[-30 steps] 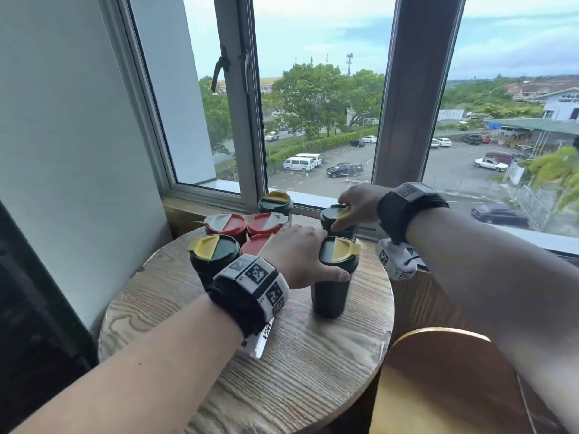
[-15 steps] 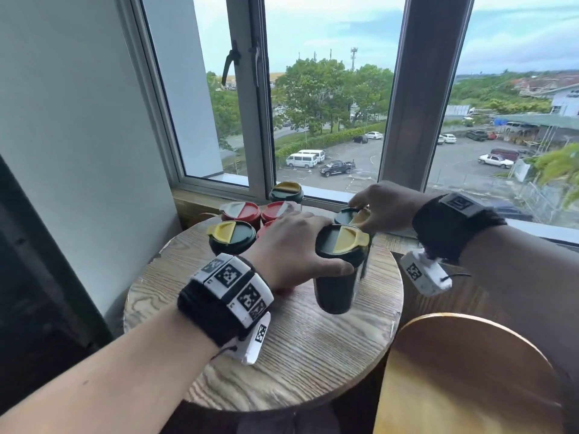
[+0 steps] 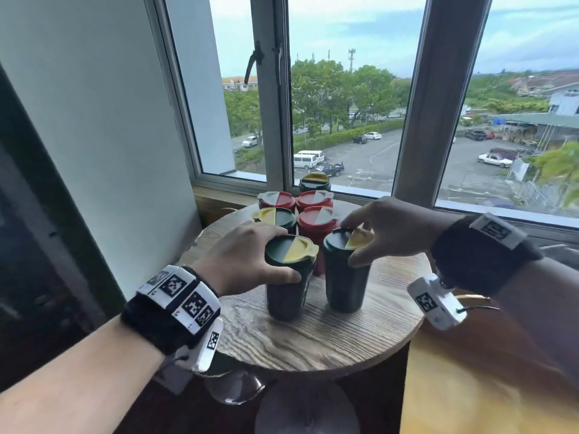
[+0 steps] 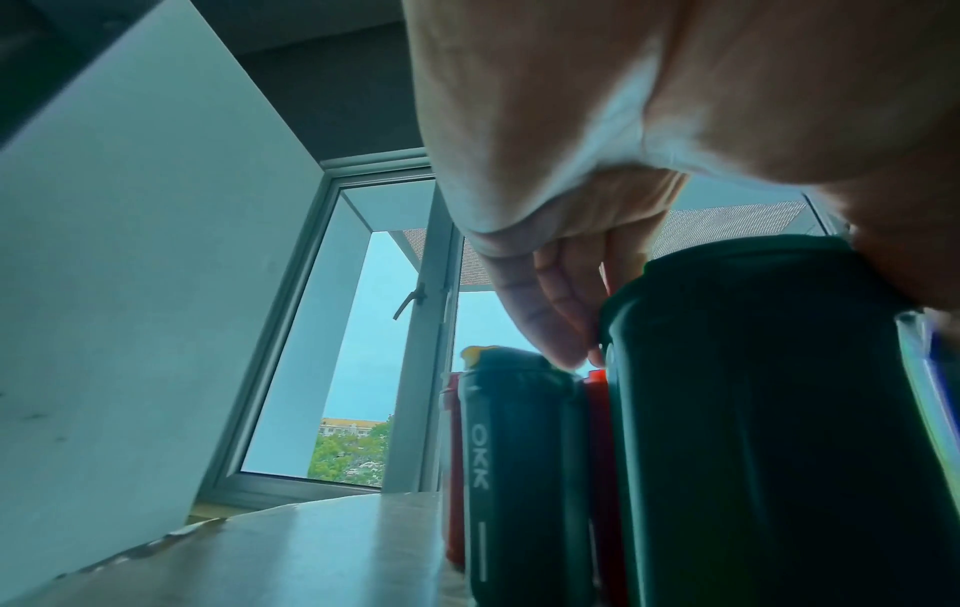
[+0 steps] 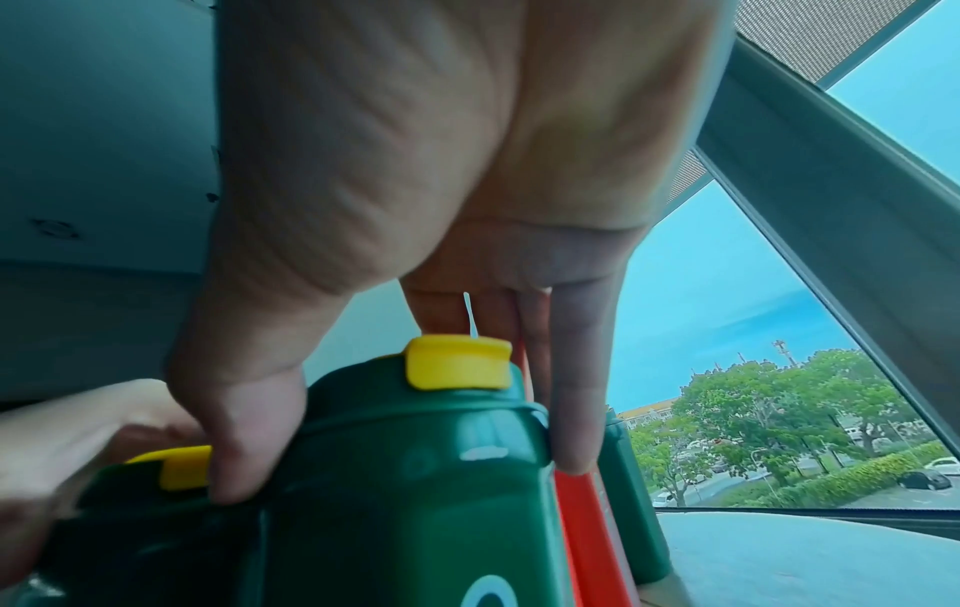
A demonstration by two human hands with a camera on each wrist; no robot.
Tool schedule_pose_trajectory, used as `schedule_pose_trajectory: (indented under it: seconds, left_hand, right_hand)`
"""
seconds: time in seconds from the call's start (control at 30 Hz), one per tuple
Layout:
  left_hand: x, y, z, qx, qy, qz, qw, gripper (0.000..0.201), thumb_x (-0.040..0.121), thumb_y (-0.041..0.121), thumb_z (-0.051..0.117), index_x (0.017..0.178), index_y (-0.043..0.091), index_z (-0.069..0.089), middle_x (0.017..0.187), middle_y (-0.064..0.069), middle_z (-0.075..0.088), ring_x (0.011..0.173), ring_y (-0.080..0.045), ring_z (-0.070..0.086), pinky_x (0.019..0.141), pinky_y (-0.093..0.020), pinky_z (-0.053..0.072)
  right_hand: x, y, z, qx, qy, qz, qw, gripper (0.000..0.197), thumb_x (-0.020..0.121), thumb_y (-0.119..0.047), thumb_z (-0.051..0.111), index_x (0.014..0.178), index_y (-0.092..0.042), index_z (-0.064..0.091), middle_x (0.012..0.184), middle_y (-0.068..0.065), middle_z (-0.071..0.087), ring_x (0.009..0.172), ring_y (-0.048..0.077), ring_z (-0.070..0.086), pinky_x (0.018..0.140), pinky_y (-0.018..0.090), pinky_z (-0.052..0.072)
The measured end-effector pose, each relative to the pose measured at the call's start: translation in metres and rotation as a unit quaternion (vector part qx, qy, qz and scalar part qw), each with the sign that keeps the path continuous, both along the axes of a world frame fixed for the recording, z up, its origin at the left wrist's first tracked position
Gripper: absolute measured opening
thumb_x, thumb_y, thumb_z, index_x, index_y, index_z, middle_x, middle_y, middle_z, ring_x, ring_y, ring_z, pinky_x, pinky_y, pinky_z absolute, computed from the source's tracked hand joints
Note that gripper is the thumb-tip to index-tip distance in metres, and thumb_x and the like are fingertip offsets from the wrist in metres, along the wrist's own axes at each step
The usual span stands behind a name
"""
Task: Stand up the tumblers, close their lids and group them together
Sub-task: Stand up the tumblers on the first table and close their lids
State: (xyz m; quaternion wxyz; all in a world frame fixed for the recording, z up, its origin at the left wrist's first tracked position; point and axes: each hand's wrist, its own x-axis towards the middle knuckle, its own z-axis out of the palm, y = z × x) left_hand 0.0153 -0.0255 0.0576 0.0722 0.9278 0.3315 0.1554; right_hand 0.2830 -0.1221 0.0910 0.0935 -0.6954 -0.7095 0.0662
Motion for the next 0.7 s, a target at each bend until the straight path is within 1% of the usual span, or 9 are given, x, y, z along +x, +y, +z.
schedule_pose_trajectory:
  seconds: [0.07,0.2,0.3,0.37,0.43,0.53,0.6,0.67,0.7]
  left_hand:
    - [-0.010,0.008,-0.003,-0.009,-0.001,0.011,1.000,0.092,0.066,0.072,0.073,0.143,0.025,0.053,0.141,0.003,0.059,0.124,-0.015,0.051,0.096,-0.029,0.041]
    - [-0.023,0.020,-0.008,-0.021,-0.016,0.017,1.000,0.090,0.068,0.065,0.077,0.144,0.021,0.053,0.141,0.003,0.058,0.125,-0.016,0.051,0.096,-0.026,0.040]
    - [-0.030,0.027,-0.012,-0.032,-0.019,0.017,0.999,0.091,0.069,0.066,0.075,0.144,0.019,0.052,0.141,0.001,0.057,0.127,-0.017,0.050,0.101,-0.030,0.042]
    - [-0.033,0.030,-0.013,-0.038,-0.011,0.007,0.999,0.090,0.071,0.064,0.069,0.146,0.018,0.051,0.143,-0.001,0.054,0.130,-0.018,0.048,0.104,-0.030,0.038]
    - [-0.036,0.031,-0.012,-0.035,-0.004,-0.014,0.999,0.083,0.072,0.056,0.062,0.145,0.019,0.052,0.146,0.000,0.053,0.133,-0.017,0.044,0.102,-0.025,0.033]
    - [-0.040,0.032,-0.011,-0.047,-0.008,-0.044,0.998,0.067,0.075,0.043,0.056,0.140,0.026,0.059,0.148,0.006,0.050,0.136,-0.014,0.042,0.104,-0.024,0.028]
    - [-0.042,0.034,-0.013,-0.048,-0.017,-0.049,0.997,0.060,0.076,0.038,0.052,0.136,0.032,0.061,0.149,0.007,0.047,0.138,-0.013,0.037,0.113,-0.032,0.029]
    - [-0.044,0.034,-0.015,-0.043,-0.028,-0.035,0.998,0.055,0.078,0.042,0.047,0.131,0.041,0.062,0.142,0.011,0.046,0.134,-0.012,0.035,0.114,-0.040,0.031]
    - [-0.043,0.033,-0.015,-0.040,-0.030,-0.024,0.998,0.053,0.080,0.049,0.044,0.130,0.044,0.062,0.136,0.012,0.046,0.130,-0.012,0.036,0.111,-0.040,0.033]
  right_hand:
    - [-0.011,0.003,-0.002,0.005,-0.002,0.001,1.000,0.072,0.070,-0.056,0.086,0.134,-0.029,0.068,0.108,-0.015,0.068,0.098,0.011,0.064,0.082,0.029,0.052]
    - [-0.027,0.007,-0.005,0.003,0.001,0.002,1.000,0.078,0.067,-0.061,0.084,0.136,-0.029,0.067,0.117,-0.011,0.072,0.101,0.012,0.065,0.089,0.035,0.056]
    - [-0.035,0.010,-0.008,0.007,-0.010,0.004,1.000,0.075,0.070,-0.057,0.085,0.137,-0.028,0.067,0.124,-0.011,0.069,0.104,0.011,0.062,0.090,0.031,0.053]
    - [-0.038,0.011,-0.010,0.010,-0.013,0.004,1.000,0.077,0.070,-0.058,0.084,0.138,-0.026,0.066,0.128,-0.010,0.067,0.108,0.012,0.060,0.094,0.033,0.053]
    - [-0.040,0.012,-0.012,0.011,-0.018,0.003,1.000,0.078,0.070,-0.058,0.083,0.138,-0.026,0.066,0.129,-0.010,0.065,0.111,0.013,0.060,0.098,0.038,0.053]
    - [-0.040,0.012,-0.013,0.009,-0.024,0.002,1.000,0.079,0.070,-0.057,0.082,0.141,-0.026,0.064,0.129,-0.011,0.063,0.112,0.014,0.060,0.099,0.040,0.053]
    - [-0.041,0.012,-0.012,0.007,-0.025,0.003,1.000,0.078,0.071,-0.056,0.082,0.141,-0.027,0.063,0.129,-0.011,0.063,0.112,0.014,0.059,0.098,0.041,0.053]
    - [-0.041,0.013,-0.012,0.002,-0.032,0.006,0.999,0.077,0.072,-0.055,0.082,0.141,-0.026,0.063,0.128,-0.009,0.063,0.111,0.016,0.060,0.098,0.042,0.053]
    - [-0.041,0.013,-0.012,0.000,-0.036,0.006,0.999,0.077,0.073,-0.054,0.082,0.141,-0.026,0.063,0.128,-0.008,0.063,0.111,0.016,0.060,0.097,0.042,0.053]
